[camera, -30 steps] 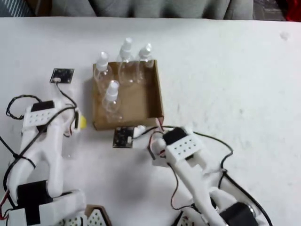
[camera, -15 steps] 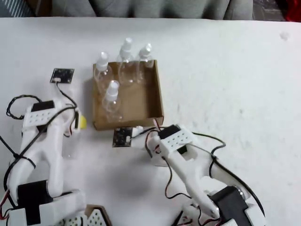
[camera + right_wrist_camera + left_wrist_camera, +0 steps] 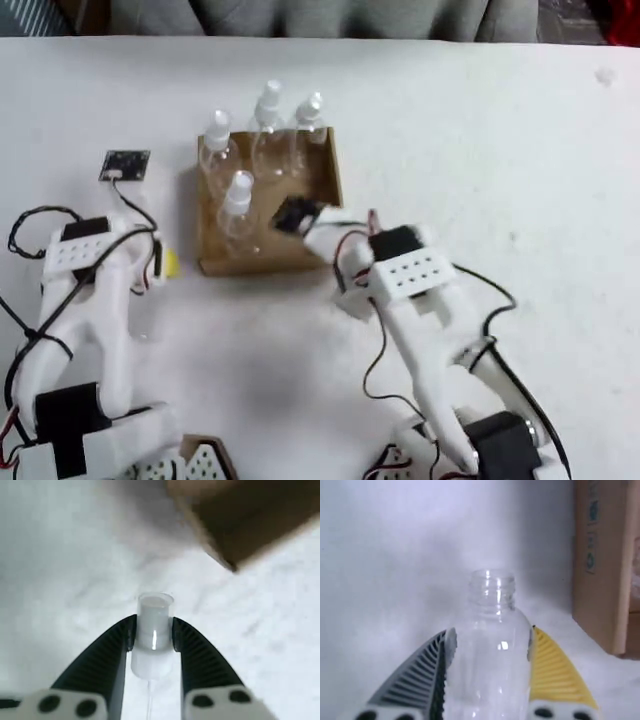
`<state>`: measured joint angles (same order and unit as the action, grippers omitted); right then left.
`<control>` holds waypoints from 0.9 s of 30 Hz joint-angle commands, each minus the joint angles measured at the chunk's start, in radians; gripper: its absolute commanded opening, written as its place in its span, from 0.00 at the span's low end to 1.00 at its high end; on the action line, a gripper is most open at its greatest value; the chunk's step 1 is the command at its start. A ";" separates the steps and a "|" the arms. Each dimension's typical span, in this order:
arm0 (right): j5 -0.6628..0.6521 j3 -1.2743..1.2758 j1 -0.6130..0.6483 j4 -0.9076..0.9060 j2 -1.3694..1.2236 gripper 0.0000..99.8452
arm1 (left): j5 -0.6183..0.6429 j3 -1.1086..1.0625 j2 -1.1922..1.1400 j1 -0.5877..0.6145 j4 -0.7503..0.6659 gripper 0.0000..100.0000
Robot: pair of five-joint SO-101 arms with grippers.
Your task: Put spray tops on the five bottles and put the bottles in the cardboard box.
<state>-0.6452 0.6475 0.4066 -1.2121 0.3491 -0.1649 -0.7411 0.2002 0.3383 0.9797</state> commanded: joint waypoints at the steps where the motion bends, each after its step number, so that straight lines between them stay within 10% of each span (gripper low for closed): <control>1: 0.147 -0.077 -0.094 -0.058 0.068 0.02 | 0.015 0.061 0.156 0.030 0.051 0.03; 10: 0.206 -0.098 -0.325 -0.124 0.162 0.02 | 0.091 0.018 0.541 -0.091 0.175 0.03; 27: 0.330 -0.328 -0.662 -0.254 0.458 0.02 | 0.164 0.011 1.096 -0.676 0.112 0.02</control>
<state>-0.3859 0.4066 -0.2071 -1.4622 0.7618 -0.0130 -0.7396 1.2390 -0.2371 1.1331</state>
